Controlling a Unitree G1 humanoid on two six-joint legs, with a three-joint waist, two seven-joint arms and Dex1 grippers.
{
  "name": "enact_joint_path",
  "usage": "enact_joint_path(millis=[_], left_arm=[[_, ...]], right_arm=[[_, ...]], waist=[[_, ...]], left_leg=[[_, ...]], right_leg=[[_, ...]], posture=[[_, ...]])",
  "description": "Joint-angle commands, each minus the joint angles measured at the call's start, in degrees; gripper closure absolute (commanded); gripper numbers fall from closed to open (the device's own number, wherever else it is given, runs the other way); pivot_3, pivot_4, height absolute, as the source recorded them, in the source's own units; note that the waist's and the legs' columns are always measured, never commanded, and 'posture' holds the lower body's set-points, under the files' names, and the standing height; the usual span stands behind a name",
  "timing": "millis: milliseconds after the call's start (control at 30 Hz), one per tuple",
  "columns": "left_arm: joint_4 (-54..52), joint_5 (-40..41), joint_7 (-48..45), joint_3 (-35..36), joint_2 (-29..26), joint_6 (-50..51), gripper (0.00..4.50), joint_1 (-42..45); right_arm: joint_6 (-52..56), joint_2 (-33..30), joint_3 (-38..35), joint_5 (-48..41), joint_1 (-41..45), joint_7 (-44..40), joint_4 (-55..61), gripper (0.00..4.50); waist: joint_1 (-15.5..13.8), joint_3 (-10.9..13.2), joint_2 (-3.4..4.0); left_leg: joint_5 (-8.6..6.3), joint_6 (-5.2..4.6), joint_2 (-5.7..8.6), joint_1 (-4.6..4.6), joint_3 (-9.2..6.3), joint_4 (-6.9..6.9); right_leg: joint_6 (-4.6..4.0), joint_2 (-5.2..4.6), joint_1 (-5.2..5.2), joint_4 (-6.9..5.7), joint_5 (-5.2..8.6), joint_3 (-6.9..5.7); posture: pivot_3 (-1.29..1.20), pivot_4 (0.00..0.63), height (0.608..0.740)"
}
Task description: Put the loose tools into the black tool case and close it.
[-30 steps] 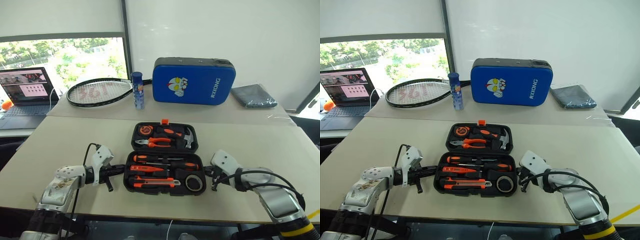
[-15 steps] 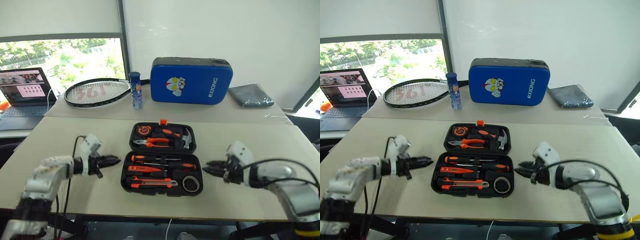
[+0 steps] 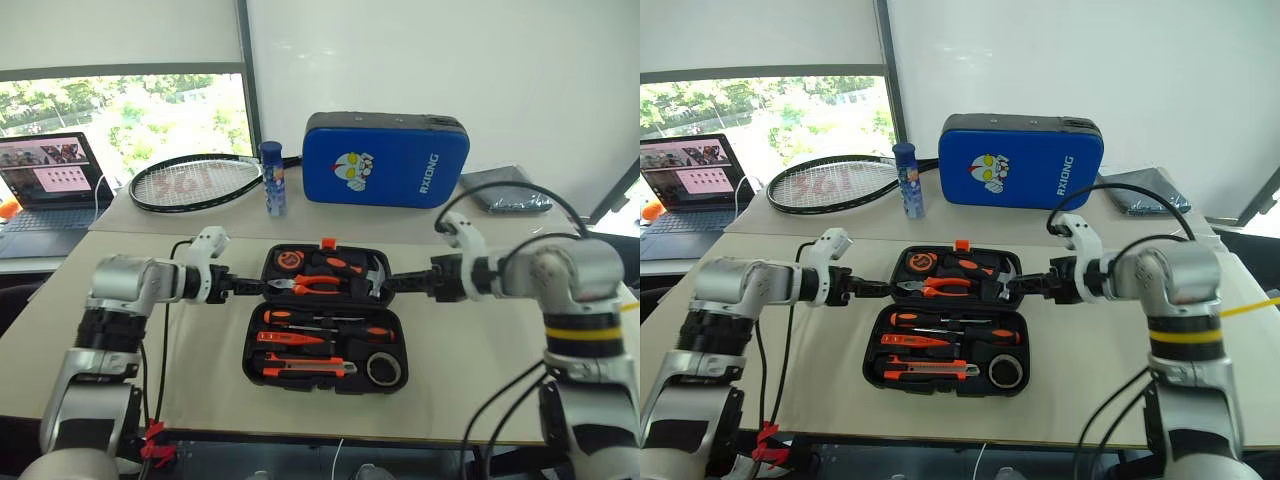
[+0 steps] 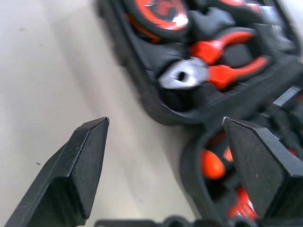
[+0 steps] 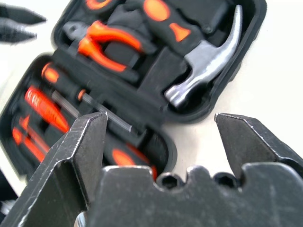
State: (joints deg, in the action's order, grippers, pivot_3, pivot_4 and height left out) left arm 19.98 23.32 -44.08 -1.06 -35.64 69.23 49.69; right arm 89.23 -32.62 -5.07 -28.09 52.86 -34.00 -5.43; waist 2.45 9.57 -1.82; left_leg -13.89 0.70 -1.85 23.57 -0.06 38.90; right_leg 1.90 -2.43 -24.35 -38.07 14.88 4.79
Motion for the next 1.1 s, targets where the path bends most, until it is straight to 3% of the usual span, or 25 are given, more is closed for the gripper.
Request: enact_joint_path(millis=[33, 500, 633, 700, 733, 833, 933, 1100], left_arm=[[2.3, -1.4, 2.9, 0.9, 0.9, -0.1, 0.33, 2.6], [8.0, -4.1, 4.5, -1.3, 3.7, -1.4, 0.33, 5.2], [9.0, -4.5, 3.9, -1.8, 4.4, -1.8, 0.27, 5.5], [9.4, -4.8, 3.8, -2.3, 4.8, -2.2, 0.27, 5.5], [9.5, -4.9, 3.8, -2.3, 4.9, -2.3, 0.27, 5.5], [10.0, -5.3, 3.6, -2.4, 5.5, -2.9, 0.98, 5.2], [10.4, -5.5, 3.5, -2.0, 6.1, -3.2, 2.17, 5.2], [11.2, -5.5, 3.9, -0.9, 7.2, -2.9, 3.91, 5.3]], right_arm=[[-0.4, 0.1, 1.0, 3.1, 2.1, 3.9, -4.5, 0.23], [-4.2, 4.2, 3.0, 8.6, 6.1, 9.7, -17.1, 0.23], [-3.5, 4.5, 4.6, 8.8, 6.3, 9.3, -17.5, 1.22], [-3.4, 4.7, 5.0, 9.1, 6.0, 9.5, -17.3, 2.10], [-3.4, 4.8, 5.1, 9.1, 5.9, 9.6, -17.3, 2.27], [-3.7, 5.0, 4.9, 9.3, 5.4, 9.9, -17.3, 3.32], [-3.7, 5.4, 4.3, 9.4, 5.5, 10.2, -17.6, 4.42], [-3.8, 5.9, 3.9, 9.4, 5.7, 10.4, -17.7, 4.50]], waist=[[0.0, 0.0, 0.00], [0.0, 0.0, 0.01], [0.0, 0.0, 0.01], [-0.2, 0.0, 0.02], [-0.3, 0.0, 0.02], [-0.5, 0.0, 0.03], [-0.7, 0.0, 0.04], [-0.7, -0.1, 0.15]], left_leg=[[0.00, 0.00, 0.02, 0.03, 0.00, -0.02], [0.02, 0.03, 0.06, 0.21, 0.00, -0.02], [0.02, 0.05, 0.07, 0.21, -0.01, -0.02], [0.03, 0.05, 0.08, 0.20, -0.04, -0.01], [0.03, 0.05, 0.08, 0.19, -0.05, 0.00], [0.03, 0.05, 0.11, 0.17, -0.09, 0.01], [0.03, 0.05, 0.12, 0.09, -0.11, 0.03], [0.05, 0.07, 0.12, -0.12, -0.11, 0.03]], right_leg=[[0.00, -0.03, -0.03, 0.00, 0.00, 0.00], [0.02, -0.11, -0.17, -0.01, -0.01, -0.06], [0.02, -0.12, -0.16, -0.02, -0.02, -0.05], [0.02, -0.13, -0.14, -0.02, -0.02, -0.08], [0.02, -0.13, -0.11, -0.02, -0.02, -0.09], [0.03, -0.16, -0.03, 0.00, -0.02, -0.13], [0.04, -0.17, 0.06, 0.01, -0.02, -0.17], [0.04, -0.16, 0.20, -0.04, -0.02, -0.16]], posture=[[0.00, 0.150, 0.740], [0.00, 0.150, 0.740], [0.00, 0.150, 0.740], [0.00, 0.150, 0.740], [0.00, 0.150, 0.740], [0.00, 0.150, 0.740], [0.00, 0.150, 0.740], [0.00, 0.150, 0.740]])
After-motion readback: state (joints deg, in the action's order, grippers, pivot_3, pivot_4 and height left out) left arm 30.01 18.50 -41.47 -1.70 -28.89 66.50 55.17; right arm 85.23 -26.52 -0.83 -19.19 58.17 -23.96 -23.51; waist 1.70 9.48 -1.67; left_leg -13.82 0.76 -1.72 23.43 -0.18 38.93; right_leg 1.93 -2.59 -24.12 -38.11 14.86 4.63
